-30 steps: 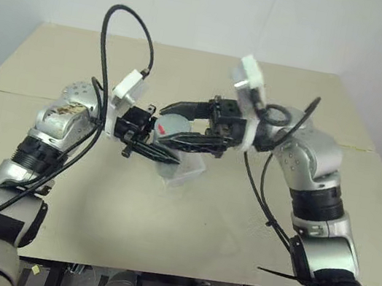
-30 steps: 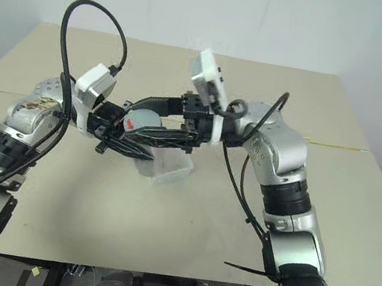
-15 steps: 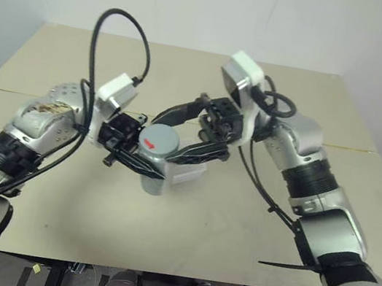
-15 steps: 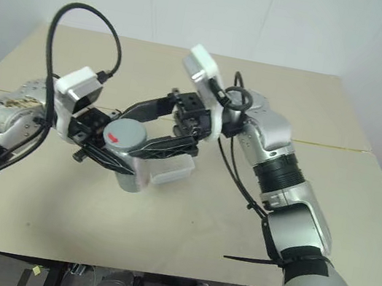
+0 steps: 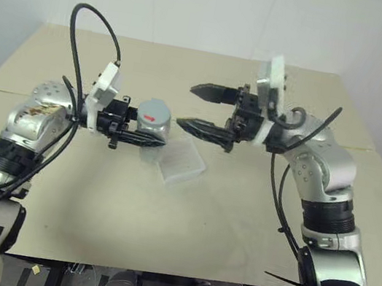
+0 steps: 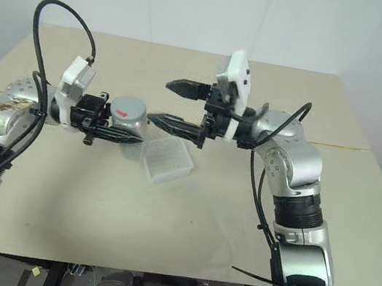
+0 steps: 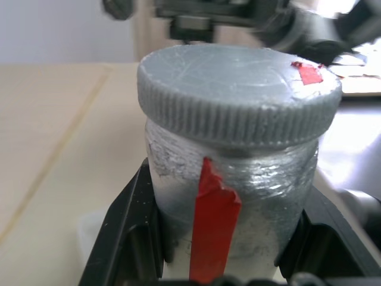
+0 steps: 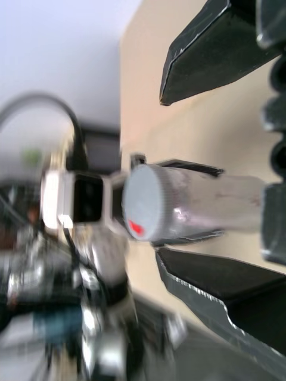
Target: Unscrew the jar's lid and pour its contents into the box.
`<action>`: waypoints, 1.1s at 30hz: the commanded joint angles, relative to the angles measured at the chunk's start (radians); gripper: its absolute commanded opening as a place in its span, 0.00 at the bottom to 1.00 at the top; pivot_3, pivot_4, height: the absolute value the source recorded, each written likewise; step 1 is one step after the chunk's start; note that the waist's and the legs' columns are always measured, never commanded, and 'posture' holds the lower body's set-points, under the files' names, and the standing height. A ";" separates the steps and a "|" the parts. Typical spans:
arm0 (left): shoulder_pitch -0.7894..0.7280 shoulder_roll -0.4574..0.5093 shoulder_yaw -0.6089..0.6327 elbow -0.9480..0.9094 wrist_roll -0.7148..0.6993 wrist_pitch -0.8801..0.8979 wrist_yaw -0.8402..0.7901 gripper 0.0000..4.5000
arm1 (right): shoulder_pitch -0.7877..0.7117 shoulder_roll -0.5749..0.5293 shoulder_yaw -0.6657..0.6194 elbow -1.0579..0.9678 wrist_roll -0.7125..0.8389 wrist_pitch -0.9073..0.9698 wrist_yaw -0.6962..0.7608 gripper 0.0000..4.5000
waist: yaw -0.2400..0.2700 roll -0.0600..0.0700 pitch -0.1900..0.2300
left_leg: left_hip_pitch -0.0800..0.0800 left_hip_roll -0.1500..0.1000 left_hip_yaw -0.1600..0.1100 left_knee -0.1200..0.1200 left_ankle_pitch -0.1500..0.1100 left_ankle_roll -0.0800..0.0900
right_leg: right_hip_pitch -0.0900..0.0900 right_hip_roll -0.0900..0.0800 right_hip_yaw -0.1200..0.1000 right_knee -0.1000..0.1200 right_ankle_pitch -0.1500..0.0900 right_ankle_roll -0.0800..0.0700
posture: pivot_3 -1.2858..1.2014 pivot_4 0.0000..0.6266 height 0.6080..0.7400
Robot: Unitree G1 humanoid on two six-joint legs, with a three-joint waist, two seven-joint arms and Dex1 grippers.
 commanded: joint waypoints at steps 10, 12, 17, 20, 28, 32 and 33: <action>-0.004 -0.102 0.113 -0.027 0.107 0.059 0.038 0.43 | -0.021 0.111 0.012 -0.229 0.008 0.201 -0.279 0.99 | -0.001 0.000 0.000 | 0.000 -0.001 0.000 -0.001 0.000 0.000 | 0.000 0.000 0.000 0.000 0.000 0.000 | 0.52 0.24 1.00; -0.008 -0.111 0.121 -0.024 0.117 0.065 0.029 0.43 | -0.029 0.115 0.033 -0.207 -0.019 0.201 -0.289 0.99 | -0.001 0.000 0.000 | 0.000 -0.001 0.000 -0.001 0.000 0.000 | 0.000 0.000 0.000 0.000 0.000 0.000 | 0.52 0.24 1.00; -0.012 -0.122 0.138 -0.024 0.132 0.077 0.010 0.43 | -0.043 0.120 0.066 -0.153 -0.080 0.169 -0.289 0.99 | -0.001 0.000 0.000 | 0.000 -0.001 0.000 -0.001 0.000 0.000 | 0.000 0.000 0.000 -0.001 0.000 0.000 | 0.52 0.24 1.00; -0.011 -0.127 0.147 -0.025 0.140 0.083 0.001 0.43 | -0.052 0.132 0.073 -0.123 -0.106 0.155 -0.285 0.99 | -0.002 0.000 0.000 | 0.000 -0.001 0.000 -0.001 0.000 0.001 | 0.000 0.000 0.000 -0.001 0.000 0.000 | 0.52 0.24 1.00; -0.003 -0.131 0.166 -0.040 0.149 0.094 -0.010 0.43 | -0.056 0.158 0.074 -0.082 -0.149 0.141 -0.279 0.99 | -0.002 0.000 0.000 | 0.000 -0.001 0.000 -0.001 0.000 0.000 | 0.000 0.000 0.000 -0.001 0.000 0.000 | 0.52 0.24 1.00; -0.001 -0.129 0.175 -0.045 0.148 0.098 -0.015 0.43 | -0.039 0.143 0.060 -0.088 -0.153 0.138 -0.267 0.99 | -0.002 0.000 0.000 | 0.000 -0.001 0.000 -0.001 0.000 0.000 | 0.000 0.000 0.000 -0.001 0.000 0.000 | 0.52 0.24 1.00; -0.001 -0.128 0.178 -0.046 0.147 0.101 -0.019 0.43 | -0.034 0.136 0.054 -0.091 -0.153 0.136 -0.263 0.99 | -0.002 0.000 0.000 | 0.000 -0.001 0.000 -0.001 0.000 0.000 | 0.000 0.000 0.000 -0.001 0.000 0.000 | 0.52 0.24 1.00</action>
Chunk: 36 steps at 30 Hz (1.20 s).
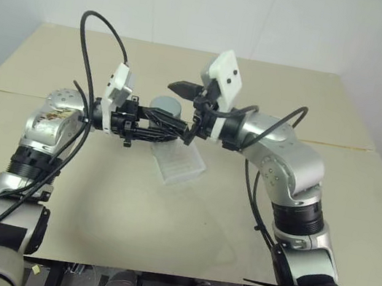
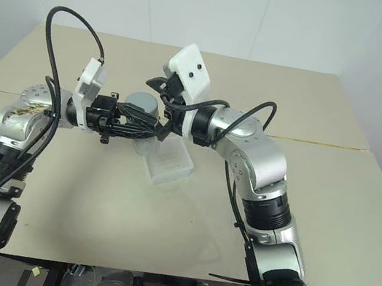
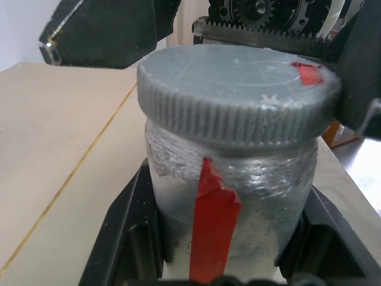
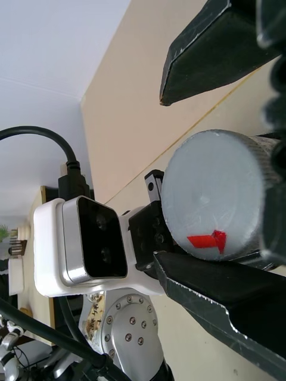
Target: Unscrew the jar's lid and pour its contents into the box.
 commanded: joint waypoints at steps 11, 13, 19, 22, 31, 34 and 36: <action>-0.012 0.009 0.050 -0.039 -0.011 0.003 -0.040 0.43 | 0.052 -0.087 -0.089 -0.047 0.016 -0.025 0.041 0.99 | 0.000 0.000 0.000 | 0.000 0.000 0.000 0.000 0.000 0.000 | 0.000 0.000 0.000 0.000 0.000 0.000 | 0.52 0.24 1.00; -0.011 0.011 0.051 -0.037 -0.009 0.002 -0.043 0.43 | 0.064 -0.102 -0.098 -0.053 0.021 -0.024 0.046 0.99 | 0.000 0.000 0.000 | 0.000 0.000 0.000 0.000 0.000 0.000 | 0.000 0.000 0.000 0.000 0.000 0.000 | 0.52 0.24 1.00; 0.000 0.019 0.065 -0.047 -0.008 0.009 -0.056 0.43 | 0.096 -0.155 -0.134 -0.062 0.036 -0.024 0.051 0.99 | 0.002 0.000 0.000 | 0.000 0.000 0.000 0.000 0.000 0.000 | 0.000 0.000 0.000 0.000 0.000 0.000 | 0.52 0.24 1.00; 0.006 0.019 0.073 -0.054 -0.004 0.015 -0.062 0.43 | 0.109 -0.172 -0.156 -0.067 0.046 -0.025 0.054 0.99 | 0.002 0.000 0.000 | 0.000 0.000 0.000 0.000 0.000 0.001 | 0.000 0.000 0.000 -0.001 0.000 0.000 | 0.52 0.24 1.00; 0.001 0.012 0.075 -0.041 0.011 0.010 -0.059 0.43 | 0.127 -0.190 -0.183 -0.116 0.146 -0.028 0.165 0.99 | 0.000 0.000 0.000 | 0.000 0.000 0.000 0.000 -0.003 0.005 | 0.000 0.000 0.000 -0.001 0.000 0.000 | 0.52 0.24 1.00; -0.004 0.002 0.070 -0.033 0.019 0.004 -0.054 0.43 | 0.106 -0.159 -0.163 -0.123 0.161 -0.026 0.167 0.99 | 0.000 0.000 0.000 | 0.000 0.000 0.000 0.000 -0.003 0.005 | 0.000 0.000 0.000 -0.001 0.000 0.000 | 0.52 0.24 1.00; -0.006 -0.005 0.069 -0.032 0.022 0.002 -0.052 0.43 | 0.090 -0.136 -0.144 -0.113 0.150 -0.030 0.162 0.99 | 0.000 0.000 0.000 | 0.000 0.000 0.000 0.000 -0.003 0.005 | 0.000 0.000 0.000 -0.001 0.000 0.000 | 0.52 0.24 1.00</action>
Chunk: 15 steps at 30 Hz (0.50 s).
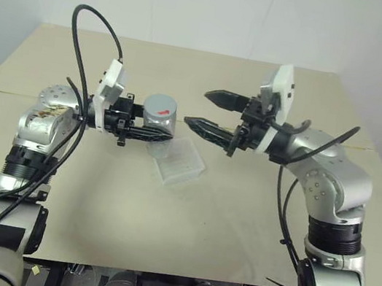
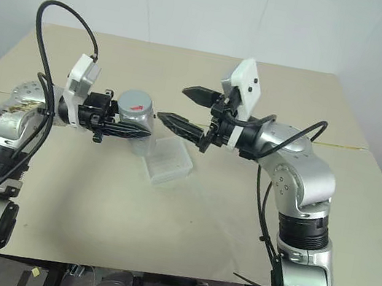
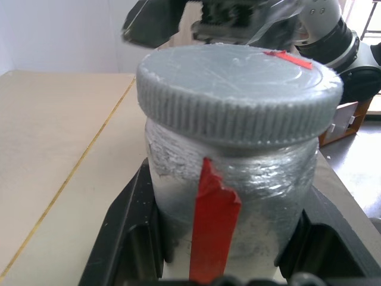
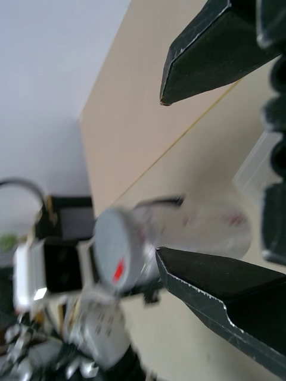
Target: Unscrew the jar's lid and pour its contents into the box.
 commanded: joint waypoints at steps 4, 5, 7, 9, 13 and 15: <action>-0.022 -0.015 0.020 -0.004 0.006 -0.016 0.004 0.43 | -0.071 0.068 0.054 0.006 -0.023 -0.040 -0.016 0.99 | 0.000 0.000 0.000 | 0.000 0.000 0.000 0.000 0.000 0.000 | 0.000 0.000 0.000 0.000 0.000 0.000 | 0.52 0.24 1.00; -0.024 -0.016 0.020 -0.003 0.007 -0.016 0.004 0.43 | -0.081 0.080 0.066 0.015 -0.033 -0.046 -0.018 0.99 | 0.000 0.000 0.000 | 0.000 0.000 0.000 0.000 0.000 0.000 | 0.000 0.000 0.000 0.000 0.000 0.000 | 0.52 0.24 1.00; -0.023 -0.018 0.020 -0.003 0.008 -0.016 0.003 0.43 | -0.098 0.099 0.082 0.030 -0.045 -0.055 -0.021 0.99 | 0.000 0.000 0.000 | 0.000 0.000 0.000 0.000 0.001 -0.001 | 0.000 0.000 0.000 0.000 0.000 0.000 | 0.52 0.24 1.00; -0.023 -0.019 0.020 -0.005 0.009 -0.015 0.001 0.43 | -0.114 0.120 0.094 0.047 -0.055 -0.063 -0.024 0.99 | 0.000 0.000 0.000 | 0.000 0.000 0.000 0.000 0.001 -0.001 | 0.000 0.000 0.000 0.000 0.000 0.000 | 0.52 0.24 1.00; -0.021 -0.017 0.020 -0.009 0.008 -0.012 -0.001 0.43 | -0.143 0.157 0.123 0.094 -0.091 -0.091 -0.029 0.99 | 0.000 0.000 0.000 | 0.000 0.000 0.000 0.000 0.002 -0.004 | 0.000 0.000 0.000 0.000 0.000 0.000 | 0.52 0.24 1.00; -0.020 -0.015 0.021 -0.011 0.007 -0.010 -0.001 0.43 | -0.151 0.169 0.135 0.116 -0.114 -0.108 -0.028 0.99 | 0.000 0.000 0.000 | 0.000 0.000 0.000 0.000 0.002 -0.004 | 0.000 0.000 0.000 0.000 0.000 0.000 | 0.52 0.24 1.00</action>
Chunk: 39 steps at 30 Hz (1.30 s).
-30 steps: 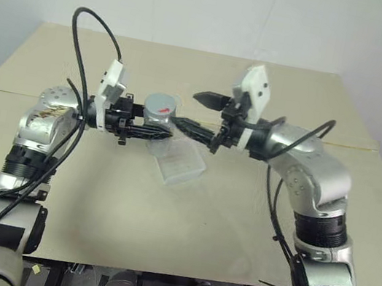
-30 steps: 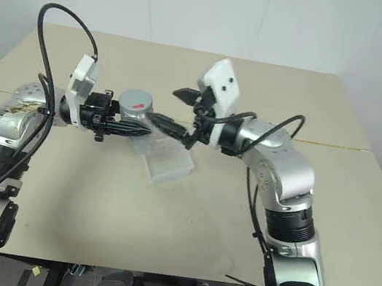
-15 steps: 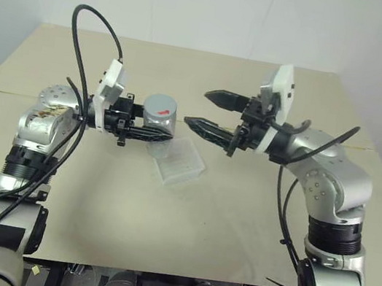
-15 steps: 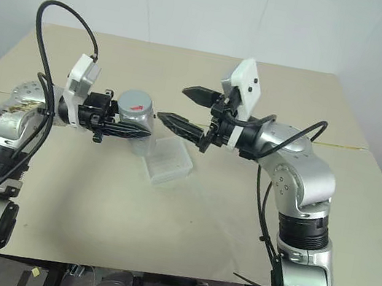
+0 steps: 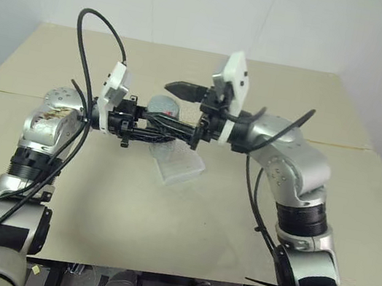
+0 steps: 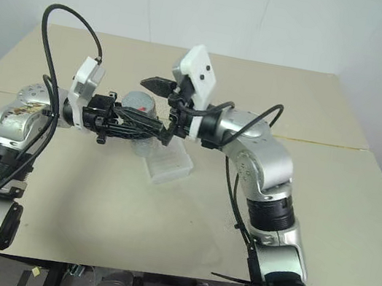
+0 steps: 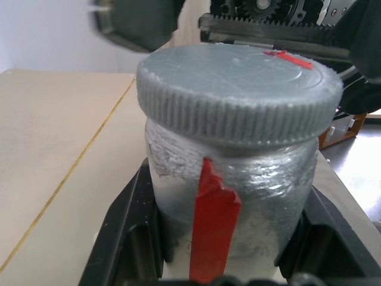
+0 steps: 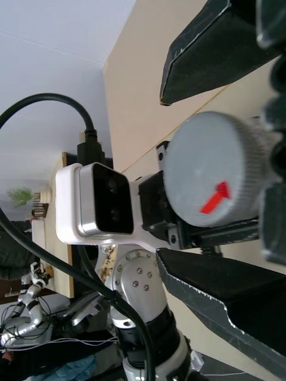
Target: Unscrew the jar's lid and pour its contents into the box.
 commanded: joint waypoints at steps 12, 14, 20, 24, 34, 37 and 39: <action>-0.012 0.013 0.024 -0.028 -0.006 -0.006 -0.005 0.43 | -0.047 0.022 -0.018 0.086 -0.056 -0.076 0.008 0.99 | 0.000 0.000 0.000 | 0.000 0.000 0.000 0.000 0.000 0.000 | 0.000 0.000 0.000 0.000 0.000 0.000 | 0.52 0.24 1.00; -0.012 0.013 0.024 -0.027 -0.006 -0.007 -0.006 0.43 | -0.040 0.011 -0.024 0.085 -0.054 -0.076 0.015 0.99 | 0.000 0.000 0.000 | 0.000 0.000 0.000 0.000 0.000 0.000 | 0.000 0.000 0.000 0.000 0.000 0.000 | 0.52 0.24 1.00; -0.015 0.018 0.028 -0.023 -0.007 -0.008 -0.010 0.43 | -0.006 -0.033 -0.053 0.067 -0.043 -0.070 0.026 0.99 | 0.000 0.000 0.000 | 0.000 0.000 0.000 0.000 0.000 0.000 | 0.000 0.000 0.000 0.000 0.000 0.000 | 0.52 0.24 1.00; -0.013 0.023 0.030 -0.027 -0.010 -0.005 -0.013 0.43 | 0.015 -0.065 -0.076 0.047 -0.025 -0.066 0.034 0.99 | 0.000 0.000 0.000 | 0.000 0.000 0.000 0.000 0.000 0.000 | 0.000 0.000 0.000 0.000 0.000 0.000 | 0.52 0.24 1.00; -0.012 0.027 0.033 -0.030 -0.012 -0.004 -0.019 0.43 | 0.073 -0.127 -0.129 -0.008 0.026 -0.067 0.056 0.99 | 0.001 0.000 0.000 | 0.000 0.000 0.000 0.000 0.000 0.000 | 0.000 0.000 0.000 0.000 0.000 0.000 | 0.52 0.24 1.00; -0.012 0.026 0.034 -0.029 -0.010 -0.005 -0.020 0.43 | 0.086 -0.135 -0.136 -0.020 0.030 -0.065 0.061 0.99 | 0.000 0.000 0.000 | 0.000 0.000 0.000 0.000 0.000 0.000 | 0.000 0.000 0.000 0.000 0.000 0.000 | 0.52 0.24 1.00; -0.012 0.026 0.035 -0.030 -0.010 -0.004 -0.019 0.43 | 0.093 -0.140 -0.140 -0.029 0.036 -0.062 0.065 0.99 | -0.001 0.000 0.000 | 0.000 0.000 0.000 0.000 0.000 0.000 | 0.000 0.000 0.000 0.000 0.000 0.000 | 0.52 0.24 1.00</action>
